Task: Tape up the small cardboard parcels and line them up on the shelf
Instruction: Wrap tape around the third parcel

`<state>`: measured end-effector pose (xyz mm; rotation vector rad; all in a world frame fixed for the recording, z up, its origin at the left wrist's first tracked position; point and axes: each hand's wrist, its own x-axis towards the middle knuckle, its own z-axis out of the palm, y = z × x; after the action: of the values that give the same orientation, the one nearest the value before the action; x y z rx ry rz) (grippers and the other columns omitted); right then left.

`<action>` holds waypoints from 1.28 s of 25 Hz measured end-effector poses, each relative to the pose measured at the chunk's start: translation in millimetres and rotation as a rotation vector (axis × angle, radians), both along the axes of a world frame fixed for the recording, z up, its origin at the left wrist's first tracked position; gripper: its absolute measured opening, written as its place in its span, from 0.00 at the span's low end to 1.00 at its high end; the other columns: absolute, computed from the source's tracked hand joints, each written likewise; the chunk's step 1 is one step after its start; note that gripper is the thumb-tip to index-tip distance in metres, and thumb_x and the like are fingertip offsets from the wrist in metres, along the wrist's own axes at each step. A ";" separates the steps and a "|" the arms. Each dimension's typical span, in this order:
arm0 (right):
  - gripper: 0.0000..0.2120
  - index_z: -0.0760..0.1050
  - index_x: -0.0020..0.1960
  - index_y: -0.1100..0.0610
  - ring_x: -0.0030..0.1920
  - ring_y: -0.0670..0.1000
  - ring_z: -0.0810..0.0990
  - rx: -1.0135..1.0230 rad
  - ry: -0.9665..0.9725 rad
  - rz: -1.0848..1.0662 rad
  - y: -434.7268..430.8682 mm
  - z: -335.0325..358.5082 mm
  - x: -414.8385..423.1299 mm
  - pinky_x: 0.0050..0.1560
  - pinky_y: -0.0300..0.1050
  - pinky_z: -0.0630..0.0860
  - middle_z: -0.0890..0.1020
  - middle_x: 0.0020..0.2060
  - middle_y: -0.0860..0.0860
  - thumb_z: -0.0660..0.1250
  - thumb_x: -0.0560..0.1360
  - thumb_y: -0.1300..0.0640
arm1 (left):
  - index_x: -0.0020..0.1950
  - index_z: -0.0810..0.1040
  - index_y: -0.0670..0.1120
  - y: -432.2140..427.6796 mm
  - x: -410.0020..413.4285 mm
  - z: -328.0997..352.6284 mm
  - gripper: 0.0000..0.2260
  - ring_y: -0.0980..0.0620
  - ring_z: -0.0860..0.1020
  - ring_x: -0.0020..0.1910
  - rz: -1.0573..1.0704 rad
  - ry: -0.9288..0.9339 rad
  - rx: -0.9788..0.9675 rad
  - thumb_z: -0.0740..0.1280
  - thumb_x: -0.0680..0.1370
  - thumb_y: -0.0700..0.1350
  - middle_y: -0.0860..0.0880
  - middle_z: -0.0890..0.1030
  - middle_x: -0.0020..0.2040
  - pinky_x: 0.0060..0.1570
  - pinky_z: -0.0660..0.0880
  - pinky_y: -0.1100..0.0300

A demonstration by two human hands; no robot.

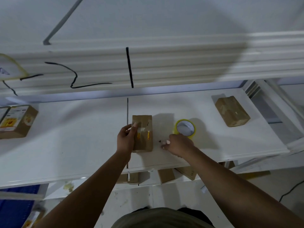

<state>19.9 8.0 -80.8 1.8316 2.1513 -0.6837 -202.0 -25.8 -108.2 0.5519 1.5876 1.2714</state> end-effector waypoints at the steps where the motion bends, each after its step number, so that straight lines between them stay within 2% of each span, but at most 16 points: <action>1: 0.24 0.76 0.60 0.55 0.56 0.61 0.84 0.061 -0.008 0.001 -3.9 0.4 1.8 0.46 0.50 0.78 0.83 0.54 0.57 0.64 0.79 0.36 | 0.69 0.79 0.51 -4.6 -2.4 0.2 0.21 0.48 0.85 0.54 -0.004 0.028 0.034 0.73 0.80 0.59 0.49 0.84 0.59 0.45 0.85 0.54; 4: 0.17 0.73 0.59 0.54 0.55 0.62 0.83 0.233 0.104 -0.061 -9.5 4.2 -3.9 0.45 0.49 0.76 0.82 0.54 0.56 0.63 0.80 0.42 | 0.66 0.79 0.56 -15.1 -2.3 4.0 0.17 0.54 0.85 0.53 -0.041 0.120 0.114 0.73 0.80 0.58 0.54 0.84 0.58 0.38 0.83 0.63; 6: 0.16 0.73 0.63 0.55 0.52 0.62 0.83 0.371 0.181 -0.068 -8.9 7.3 -11.5 0.41 0.48 0.77 0.81 0.56 0.57 0.65 0.79 0.47 | 0.66 0.78 0.56 -15.6 -0.4 6.2 0.16 0.54 0.84 0.53 -0.053 0.150 0.112 0.71 0.80 0.58 0.54 0.83 0.59 0.37 0.83 0.65; 8: 0.22 0.69 0.70 0.54 0.50 0.62 0.83 0.434 0.203 -0.014 -6.8 4.9 -14.3 0.38 0.47 0.74 0.75 0.62 0.58 0.67 0.79 0.49 | 0.69 0.78 0.53 -14.8 0.4 8.7 0.19 0.49 0.84 0.56 -0.043 0.166 0.068 0.71 0.81 0.59 0.49 0.83 0.61 0.46 0.86 0.54; 10: 0.28 0.63 0.78 0.51 0.56 0.63 0.82 0.347 0.135 0.009 -1.5 1.9 -10.1 0.41 0.49 0.75 0.70 0.69 0.59 0.66 0.80 0.49 | 0.70 0.77 0.52 -15.8 -3.9 9.4 0.20 0.47 0.84 0.56 0.015 0.193 0.015 0.70 0.81 0.60 0.48 0.83 0.63 0.54 0.84 0.46; 12: 0.27 0.64 0.79 0.50 0.59 0.63 0.81 0.291 0.065 0.024 2.9 -2.1 -0.8 0.45 0.53 0.79 0.67 0.72 0.58 0.65 0.82 0.49 | 0.69 0.77 0.52 -20.0 -14.3 11.2 0.19 0.48 0.83 0.53 0.116 0.224 -0.012 0.68 0.82 0.60 0.47 0.83 0.63 0.54 0.84 0.46; 15: 0.25 0.67 0.77 0.49 0.60 0.62 0.80 0.315 0.073 -0.006 3.4 0.8 4.4 0.47 0.54 0.81 0.69 0.71 0.58 0.65 0.81 0.51 | 0.70 0.76 0.52 -24.9 -31.9 14.0 0.20 0.44 0.83 0.56 0.139 0.221 -0.037 0.67 0.83 0.61 0.45 0.82 0.65 0.55 0.84 0.45; 17: 0.26 0.69 0.77 0.47 0.58 0.60 0.80 0.377 0.209 -0.080 -1.1 7.7 -5.7 0.47 0.52 0.79 0.73 0.65 0.57 0.66 0.79 0.53 | 0.70 0.77 0.53 -27.6 -31.5 18.1 0.20 0.45 0.83 0.56 0.087 0.180 -0.018 0.68 0.82 0.61 0.46 0.83 0.64 0.50 0.84 0.48; 20: 0.19 0.77 0.69 0.47 0.49 0.53 0.81 0.379 0.683 -0.243 -13.3 20.8 -40.5 0.49 0.48 0.77 0.79 0.52 0.52 0.70 0.79 0.46 | 0.61 0.81 0.57 -31.7 -12.9 32.9 0.12 0.49 0.87 0.47 0.078 0.052 0.061 0.70 0.81 0.60 0.48 0.85 0.59 0.35 0.84 0.58; 22: 0.16 0.78 0.64 0.47 0.48 0.47 0.83 0.345 0.949 -0.398 -25.8 27.9 -66.5 0.49 0.45 0.79 0.83 0.49 0.48 0.71 0.79 0.43 | 0.59 0.82 0.58 -34.1 1.8 40.7 0.10 0.52 0.88 0.46 0.082 -0.027 0.115 0.71 0.81 0.59 0.48 0.86 0.57 0.35 0.84 0.59; 23: 0.14 0.78 0.63 0.47 0.48 0.44 0.83 0.392 1.010 -0.459 -32.4 30.6 -76.3 0.49 0.43 0.79 0.83 0.51 0.47 0.71 0.80 0.45 | 0.61 0.81 0.57 -34.6 8.4 44.6 0.12 0.51 0.88 0.49 0.087 -0.061 0.131 0.72 0.80 0.59 0.48 0.86 0.58 0.37 0.85 0.58; 25: 0.15 0.76 0.66 0.48 0.51 0.42 0.81 0.567 1.046 -0.533 -44.2 33.5 -87.3 0.49 0.38 0.80 0.79 0.58 0.46 0.71 0.81 0.49 | 0.65 0.79 0.57 -35.2 17.8 53.5 0.16 0.49 0.87 0.55 0.099 -0.087 0.149 0.72 0.80 0.59 0.49 0.85 0.60 0.42 0.86 0.56; 27: 0.13 0.76 0.67 0.49 0.54 0.42 0.81 0.653 1.089 -0.554 -51.0 33.9 -90.0 0.50 0.41 0.81 0.78 0.61 0.45 0.69 0.82 0.52 | 0.67 0.77 0.58 -34.9 22.6 59.3 0.17 0.49 0.85 0.57 0.113 -0.064 0.170 0.72 0.80 0.59 0.51 0.84 0.62 0.44 0.86 0.57; 30: 0.14 0.77 0.69 0.47 0.57 0.44 0.84 0.549 1.080 -0.563 -53.5 34.9 -91.3 0.58 0.47 0.82 0.84 0.61 0.43 0.64 0.85 0.49 | 0.69 0.75 0.58 -35.5 25.7 63.7 0.18 0.49 0.84 0.59 0.113 -0.040 0.185 0.72 0.81 0.57 0.52 0.82 0.63 0.49 0.86 0.52; 32: 0.18 0.75 0.74 0.46 0.63 0.47 0.83 0.447 1.013 -0.565 -52.1 35.6 -90.3 0.64 0.48 0.79 0.84 0.65 0.45 0.61 0.86 0.46 | 0.70 0.75 0.58 -37.0 25.5 64.7 0.19 0.49 0.84 0.58 0.088 -0.045 0.179 0.72 0.81 0.57 0.51 0.83 0.63 0.44 0.86 0.55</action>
<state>-70.3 -44.1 -45.2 2.8036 2.4375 -1.6537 -176.5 -62.8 -43.5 0.5651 1.4829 1.4926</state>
